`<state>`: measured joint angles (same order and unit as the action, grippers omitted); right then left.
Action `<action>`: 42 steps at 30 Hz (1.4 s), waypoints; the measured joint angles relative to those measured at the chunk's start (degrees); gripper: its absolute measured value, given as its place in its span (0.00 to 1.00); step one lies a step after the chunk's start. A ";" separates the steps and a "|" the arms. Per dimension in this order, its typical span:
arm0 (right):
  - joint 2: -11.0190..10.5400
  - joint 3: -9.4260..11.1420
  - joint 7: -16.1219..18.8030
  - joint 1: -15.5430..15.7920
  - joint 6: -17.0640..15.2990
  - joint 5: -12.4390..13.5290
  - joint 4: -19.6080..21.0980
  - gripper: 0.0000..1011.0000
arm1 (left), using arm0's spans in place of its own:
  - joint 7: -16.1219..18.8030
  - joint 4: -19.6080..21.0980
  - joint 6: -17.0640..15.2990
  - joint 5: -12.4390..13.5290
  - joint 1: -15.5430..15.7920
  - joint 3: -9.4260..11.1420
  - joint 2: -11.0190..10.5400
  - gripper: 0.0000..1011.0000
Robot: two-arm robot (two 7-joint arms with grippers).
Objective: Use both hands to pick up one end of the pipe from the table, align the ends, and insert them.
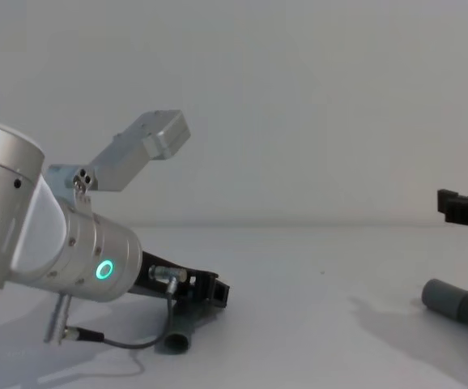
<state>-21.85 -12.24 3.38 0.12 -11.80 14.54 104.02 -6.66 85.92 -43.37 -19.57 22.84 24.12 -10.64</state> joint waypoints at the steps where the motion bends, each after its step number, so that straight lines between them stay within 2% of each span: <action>1: -0.31 0.20 -0.11 -0.05 -1.51 -0.13 0.47 0.99 | 0.00 0.00 0.00 0.00 0.00 0.00 0.00 0.44; 3: -0.48 0.31 -0.15 -0.06 -2.16 -0.18 0.73 0.99 | 0.00 0.00 0.00 0.01 0.00 0.00 0.00 0.43; 4: -0.89 0.58 -0.19 -0.07 -4.01 -0.28 1.31 0.99 | 0.00 0.00 0.00 0.01 0.00 0.00 0.00 0.42; 5: -0.89 0.58 -0.19 -0.07 -4.01 -0.28 1.31 0.99 | 0.00 0.00 0.00 0.01 0.00 0.00 0.00 0.42; 14: -2.51 1.64 0.19 0.37 -12.63 0.06 4.37 0.99 | 0.00 0.01 0.00 0.00 0.00 0.00 0.00 0.37; 15: -2.51 1.64 0.19 0.37 -12.63 0.06 4.37 0.99 | 0.00 0.00 -0.01 0.00 0.00 0.00 0.00 0.37; 23: -3.00 1.82 1.16 0.65 -19.77 1.17 6.97 0.99 | 0.01 0.01 0.00 0.00 0.00 0.00 0.00 0.36; 30: -1.96 1.80 0.72 0.85 -24.13 1.58 8.34 0.99 | 0.01 0.01 0.00 0.01 0.00 0.00 0.00 0.36; 42: 0.84 1.61 -1.84 1.09 -28.00 1.21 8.90 0.99 | 0.01 0.01 0.00 0.01 0.00 0.00 0.00 0.36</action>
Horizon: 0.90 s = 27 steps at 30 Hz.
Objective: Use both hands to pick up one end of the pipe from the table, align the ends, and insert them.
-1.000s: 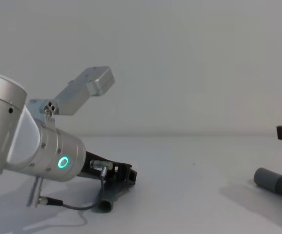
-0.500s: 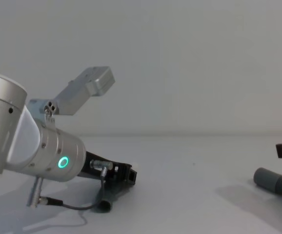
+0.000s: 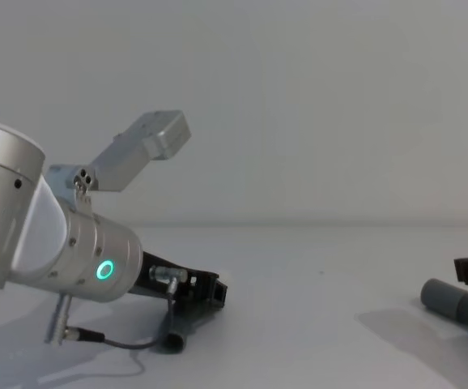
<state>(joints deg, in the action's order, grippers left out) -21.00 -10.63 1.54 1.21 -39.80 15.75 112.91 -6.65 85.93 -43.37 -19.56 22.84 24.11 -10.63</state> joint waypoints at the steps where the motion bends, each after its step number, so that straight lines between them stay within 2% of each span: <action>1: 0.20 -0.03 -0.27 0.02 -0.33 -0.19 -0.01 0.99 | 0.00 0.00 0.00 0.00 0.00 0.00 0.00 0.36; 27: 1.36 -2.02 -1.10 -1.59 -3.11 -2.96 -4.10 0.99 | 0.00 0.00 0.02 0.00 0.00 0.00 0.00 0.36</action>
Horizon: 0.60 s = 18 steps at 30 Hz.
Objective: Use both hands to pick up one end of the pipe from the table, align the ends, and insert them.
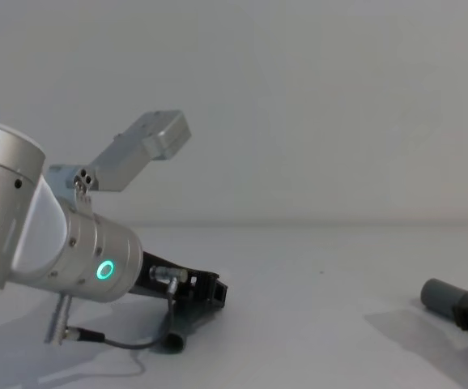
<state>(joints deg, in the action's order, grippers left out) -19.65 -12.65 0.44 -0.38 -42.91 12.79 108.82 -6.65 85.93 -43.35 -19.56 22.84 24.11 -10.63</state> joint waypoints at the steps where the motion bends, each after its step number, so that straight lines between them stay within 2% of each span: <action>1: 0.03 -0.04 0.02 -0.09 -0.05 -0.07 -0.16 0.99 | 0.00 0.00 0.00 0.00 0.00 0.00 0.00 0.36; 18: 1.04 -0.83 0.10 -1.99 -1.38 -1.40 -3.27 0.99 | 0.00 0.00 0.00 0.00 0.00 0.00 0.00 0.36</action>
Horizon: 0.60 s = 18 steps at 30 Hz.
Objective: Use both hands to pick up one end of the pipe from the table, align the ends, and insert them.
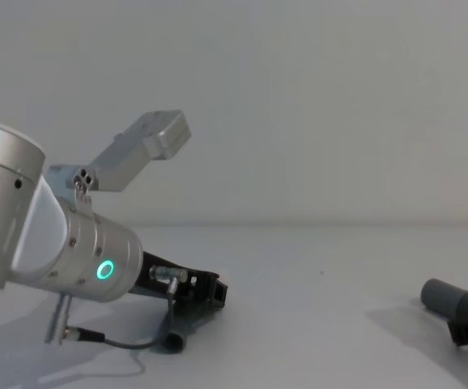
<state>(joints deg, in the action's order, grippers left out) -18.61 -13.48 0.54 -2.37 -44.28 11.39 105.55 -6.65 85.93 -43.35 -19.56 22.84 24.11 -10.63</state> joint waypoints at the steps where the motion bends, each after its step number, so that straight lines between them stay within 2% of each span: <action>1: 0.05 -0.03 0.00 -0.08 -0.07 -0.05 -0.10 0.99 | 0.00 0.00 0.00 0.00 0.00 0.00 0.00 0.36; 8: 0.54 -0.19 0.00 -0.74 -0.85 -0.50 -0.88 0.99 | 0.00 0.00 0.00 0.00 0.00 0.00 0.00 0.36; 16: 0.86 -0.31 0.06 -1.14 -1.22 -0.73 -1.33 0.84 | 0.00 -0.01 0.00 0.00 -0.02 0.00 0.00 0.36; 18: 0.91 -0.32 0.07 -1.21 -1.32 -0.76 -1.39 0.83 | 0.00 -0.01 0.00 0.00 -0.02 0.00 0.00 0.36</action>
<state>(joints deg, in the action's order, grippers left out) -17.70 -13.80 0.60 -3.58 -45.60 10.64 104.15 -6.65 85.92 -43.35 -19.56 22.82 24.12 -10.63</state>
